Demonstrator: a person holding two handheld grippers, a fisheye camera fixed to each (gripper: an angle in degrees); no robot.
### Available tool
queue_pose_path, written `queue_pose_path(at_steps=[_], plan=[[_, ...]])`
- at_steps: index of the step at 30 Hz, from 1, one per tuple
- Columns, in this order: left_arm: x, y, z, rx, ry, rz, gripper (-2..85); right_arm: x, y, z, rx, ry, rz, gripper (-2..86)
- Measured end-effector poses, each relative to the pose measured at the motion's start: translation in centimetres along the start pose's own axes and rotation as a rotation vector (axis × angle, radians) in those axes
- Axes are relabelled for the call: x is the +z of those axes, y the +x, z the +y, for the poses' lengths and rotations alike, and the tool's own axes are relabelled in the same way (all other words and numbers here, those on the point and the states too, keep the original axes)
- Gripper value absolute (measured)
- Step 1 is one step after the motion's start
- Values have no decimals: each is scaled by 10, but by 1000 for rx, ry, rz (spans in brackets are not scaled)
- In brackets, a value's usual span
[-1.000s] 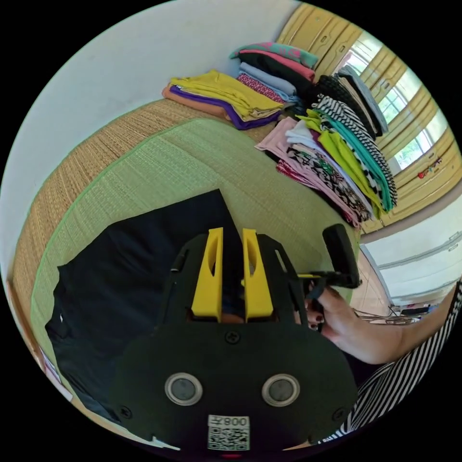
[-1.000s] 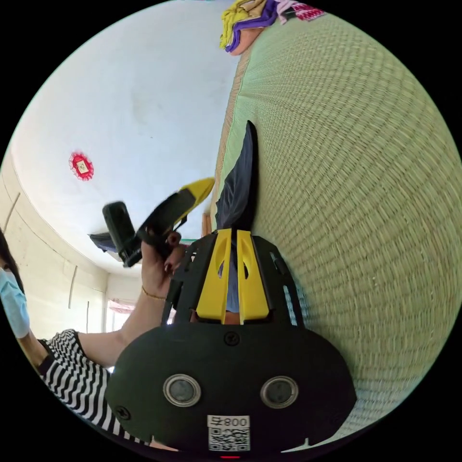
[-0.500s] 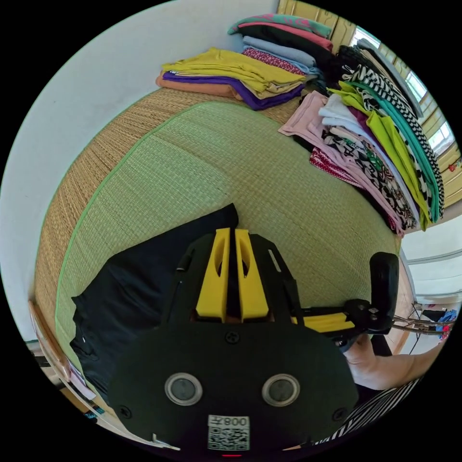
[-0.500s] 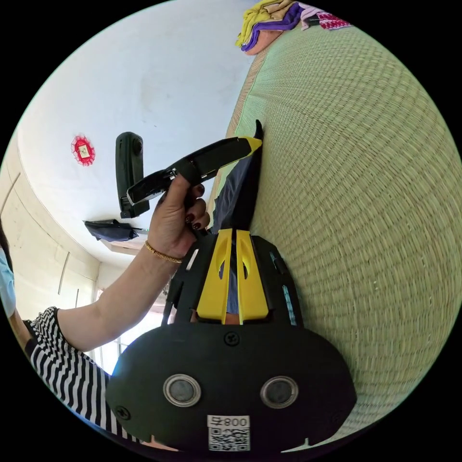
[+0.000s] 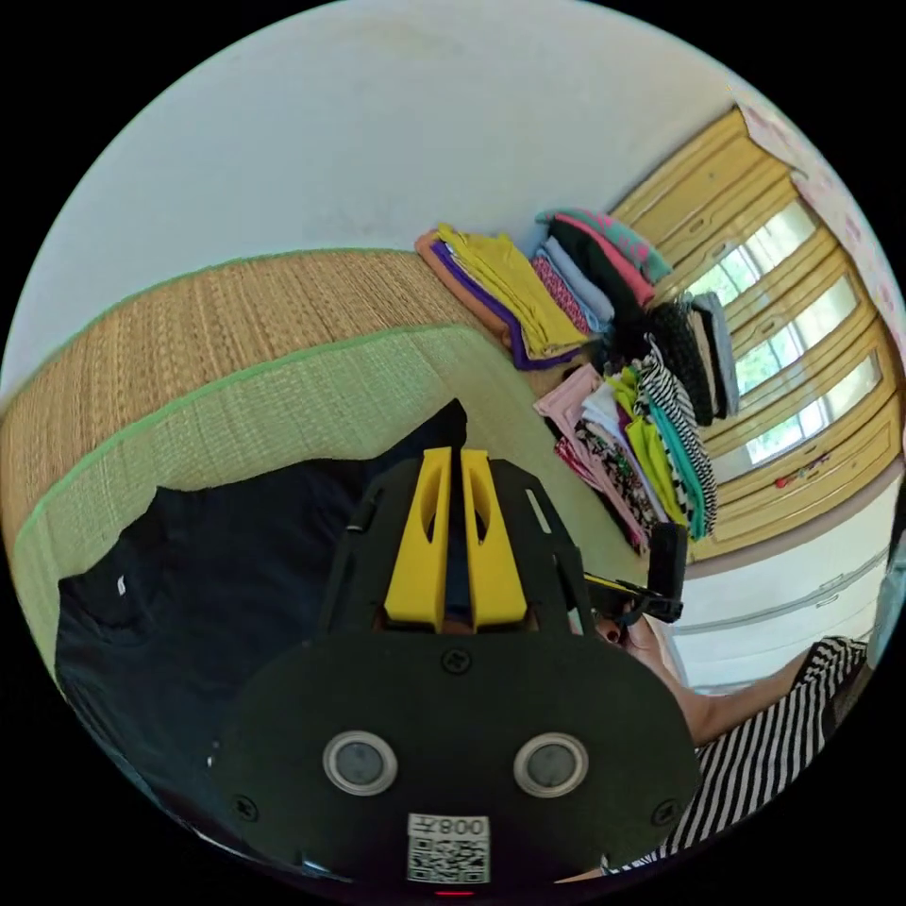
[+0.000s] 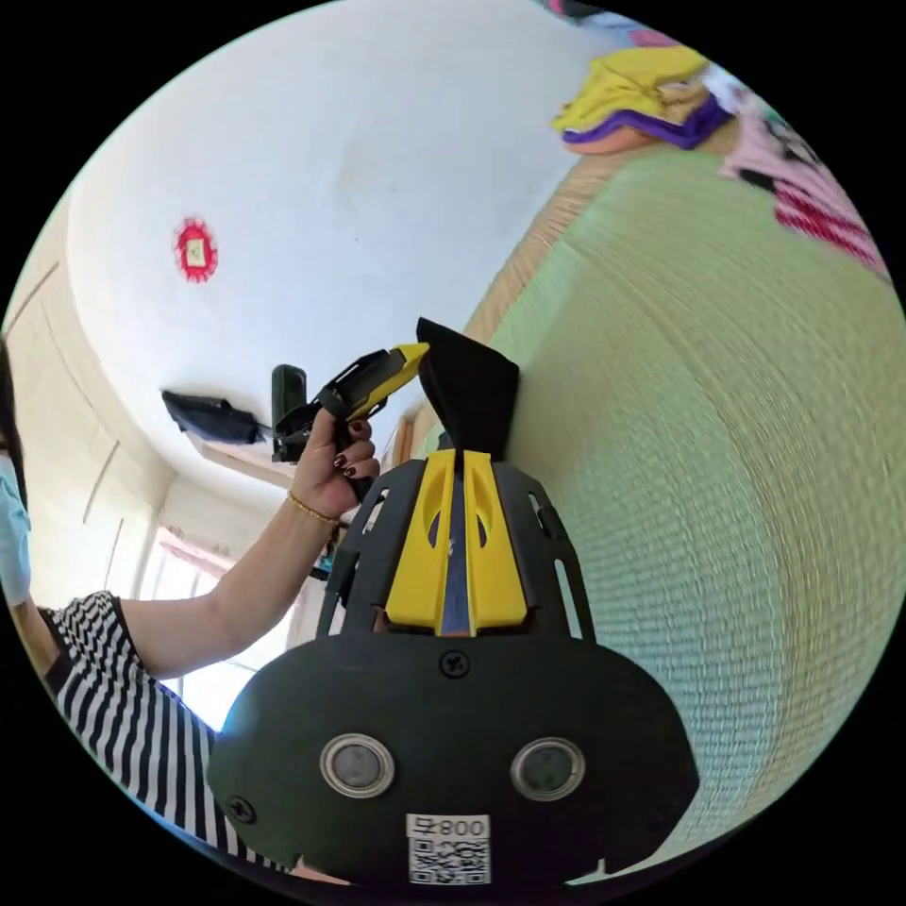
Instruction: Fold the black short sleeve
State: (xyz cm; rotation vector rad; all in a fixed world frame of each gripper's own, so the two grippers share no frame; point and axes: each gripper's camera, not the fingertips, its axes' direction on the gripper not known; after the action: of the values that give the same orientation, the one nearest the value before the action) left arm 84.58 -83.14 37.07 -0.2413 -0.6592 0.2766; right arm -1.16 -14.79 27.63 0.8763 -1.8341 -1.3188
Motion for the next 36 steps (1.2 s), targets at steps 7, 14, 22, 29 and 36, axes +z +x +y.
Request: queue_pose_path(at_steps=[7, 14, 22, 29, 36], plan=[[-19, -114, 64, -204, 24, 20, 19, 50, -76, -24, -168, -184, 93, 17], [15, -191, 94, -296, -19, 60, 22, 74, -100, -39, -160, -277, 186, 19], [43, -234, 100, -303, -23, 41, 28, 85, -132, -58, -176, -364, 209, 21], [45, -249, 104, -304, 51, -66, 21, 81, -166, -75, -201, -421, 194, 12], [102, -207, 62, -68, -25, -65, 9, 38, -206, -120, -271, -328, 347, 1]])
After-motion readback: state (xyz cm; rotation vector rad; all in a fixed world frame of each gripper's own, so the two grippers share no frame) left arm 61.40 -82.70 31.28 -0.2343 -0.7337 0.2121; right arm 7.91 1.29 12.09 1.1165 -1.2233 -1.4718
